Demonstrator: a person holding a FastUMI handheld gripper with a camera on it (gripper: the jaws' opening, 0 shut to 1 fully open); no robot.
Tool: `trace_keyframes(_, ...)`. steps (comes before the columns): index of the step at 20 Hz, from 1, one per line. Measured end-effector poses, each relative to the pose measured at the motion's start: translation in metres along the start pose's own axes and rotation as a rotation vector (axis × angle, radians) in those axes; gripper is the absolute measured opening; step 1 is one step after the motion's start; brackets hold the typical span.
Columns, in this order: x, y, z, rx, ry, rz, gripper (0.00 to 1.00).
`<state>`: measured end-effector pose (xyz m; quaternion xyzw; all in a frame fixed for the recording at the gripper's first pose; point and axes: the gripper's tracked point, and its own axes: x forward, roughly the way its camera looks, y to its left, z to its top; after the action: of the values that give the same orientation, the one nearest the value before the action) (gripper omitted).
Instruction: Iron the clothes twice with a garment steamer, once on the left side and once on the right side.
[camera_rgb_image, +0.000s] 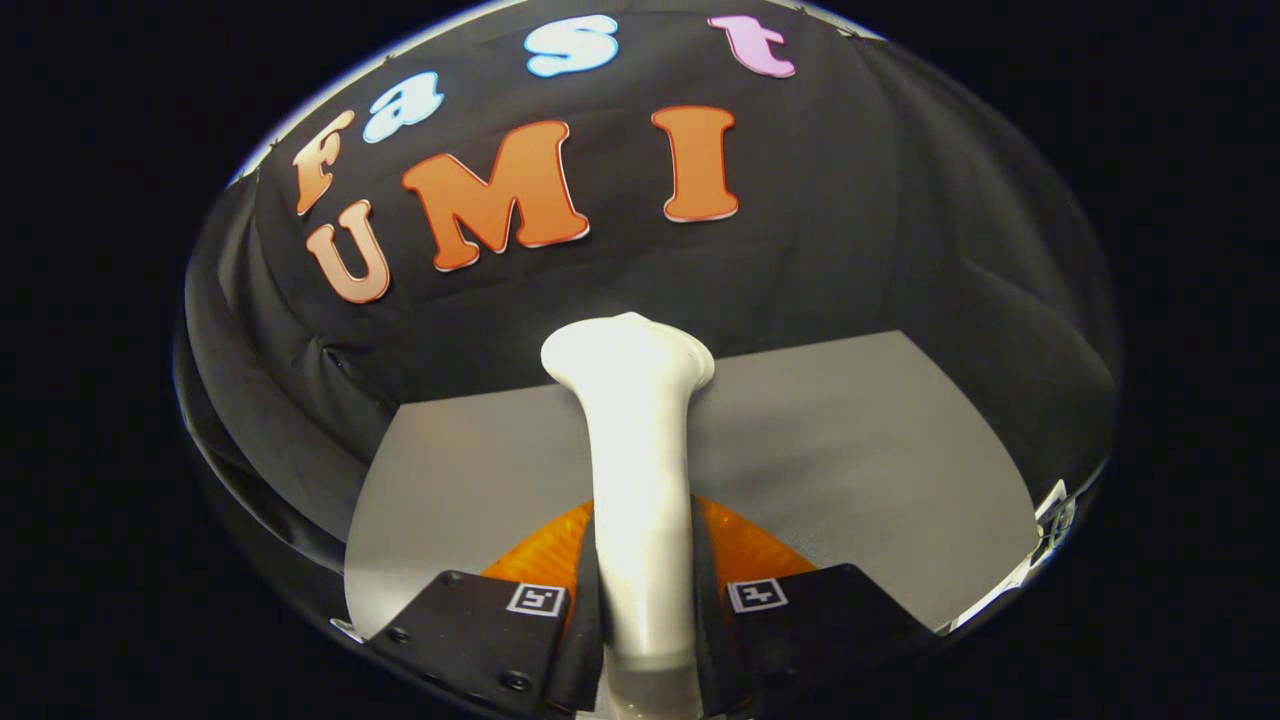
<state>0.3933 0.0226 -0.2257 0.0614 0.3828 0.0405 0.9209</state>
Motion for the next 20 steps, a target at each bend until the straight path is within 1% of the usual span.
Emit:
trace_keyframes(1, -0.014, 0.002, 0.007, -0.011, -0.051, -0.010, 0.45)
trace_keyframes(4, -0.039, 0.002, 0.025, -0.058, -0.196, -0.086, 0.45)
trace_keyframes(7, -0.072, 0.013, 0.032, -0.050, -0.308, -0.130, 0.45)
trace_keyframes(8, -0.082, 0.019, 0.029, -0.018, -0.323, -0.135, 0.45)
trace_keyframes(10, -0.098, 0.044, 0.015, 0.049, -0.310, -0.100, 0.44)
trace_keyframes(11, -0.106, 0.051, 0.013, 0.060, -0.312, -0.088, 0.44)
trace_keyframes(13, -0.121, 0.055, 0.007, 0.029, -0.340, -0.120, 0.44)
trace_keyframes(17, -0.179, 0.095, 0.002, 0.076, -0.439, -0.083, 0.44)
trace_keyframes(20, -0.216, 0.116, -0.012, 0.032, -0.505, -0.117, 0.44)
